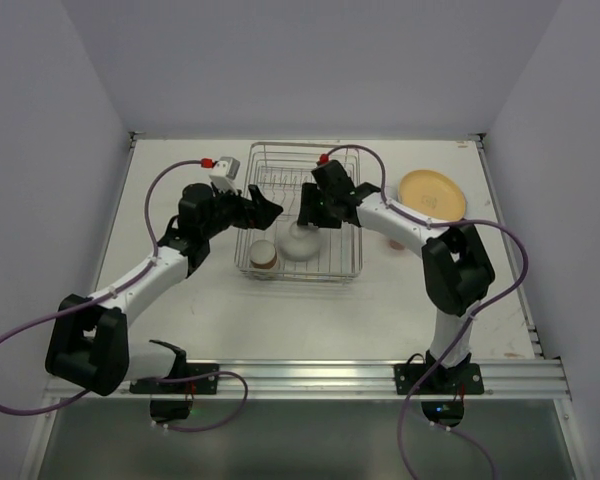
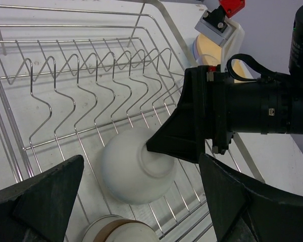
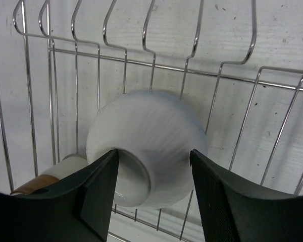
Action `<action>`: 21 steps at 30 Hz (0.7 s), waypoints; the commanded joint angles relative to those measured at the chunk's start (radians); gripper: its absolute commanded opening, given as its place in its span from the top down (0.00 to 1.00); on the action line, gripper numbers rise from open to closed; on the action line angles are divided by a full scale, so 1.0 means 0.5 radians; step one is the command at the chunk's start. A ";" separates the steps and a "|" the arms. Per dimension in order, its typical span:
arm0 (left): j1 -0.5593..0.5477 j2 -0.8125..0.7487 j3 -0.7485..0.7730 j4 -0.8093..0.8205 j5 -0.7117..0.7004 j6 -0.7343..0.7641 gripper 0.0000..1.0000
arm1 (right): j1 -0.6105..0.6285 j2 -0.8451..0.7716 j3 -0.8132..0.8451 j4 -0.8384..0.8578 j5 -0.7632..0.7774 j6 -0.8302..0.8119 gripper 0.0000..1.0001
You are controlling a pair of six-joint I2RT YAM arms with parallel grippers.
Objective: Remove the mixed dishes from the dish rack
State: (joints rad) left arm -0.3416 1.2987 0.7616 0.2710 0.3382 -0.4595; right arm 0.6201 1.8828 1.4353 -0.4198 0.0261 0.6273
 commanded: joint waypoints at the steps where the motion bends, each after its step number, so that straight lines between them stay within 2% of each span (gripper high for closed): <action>1: 0.017 0.032 0.069 0.108 0.072 0.038 0.00 | -0.065 0.045 0.093 -0.081 0.116 -0.030 0.39; 6: 0.017 -0.008 0.048 0.130 0.066 0.038 0.00 | -0.065 -0.080 0.069 -0.102 0.175 -0.077 0.38; 8: 0.021 -0.045 0.023 0.139 0.026 0.038 0.00 | -0.056 -0.148 0.029 -0.081 0.181 -0.077 0.27; 10: 0.021 -0.103 0.005 0.148 -0.010 0.032 0.00 | -0.047 -0.252 -0.029 -0.044 0.181 -0.083 0.22; 15: 0.021 -0.241 -0.032 0.112 -0.047 0.044 0.00 | -0.034 -0.409 -0.106 -0.059 0.190 -0.110 0.21; 18: 0.021 -0.266 0.014 -0.038 -0.053 0.106 0.00 | -0.031 -0.507 -0.171 -0.044 0.157 -0.135 0.20; 21: -0.010 -0.293 0.078 -0.275 -0.240 0.155 0.00 | -0.022 -0.556 -0.195 -0.062 0.132 -0.162 0.19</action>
State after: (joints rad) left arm -0.3408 1.1732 0.7609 0.2363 0.3023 -0.4328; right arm 0.6022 1.6489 1.3575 -0.4557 0.0898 0.5762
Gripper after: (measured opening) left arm 0.997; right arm 0.802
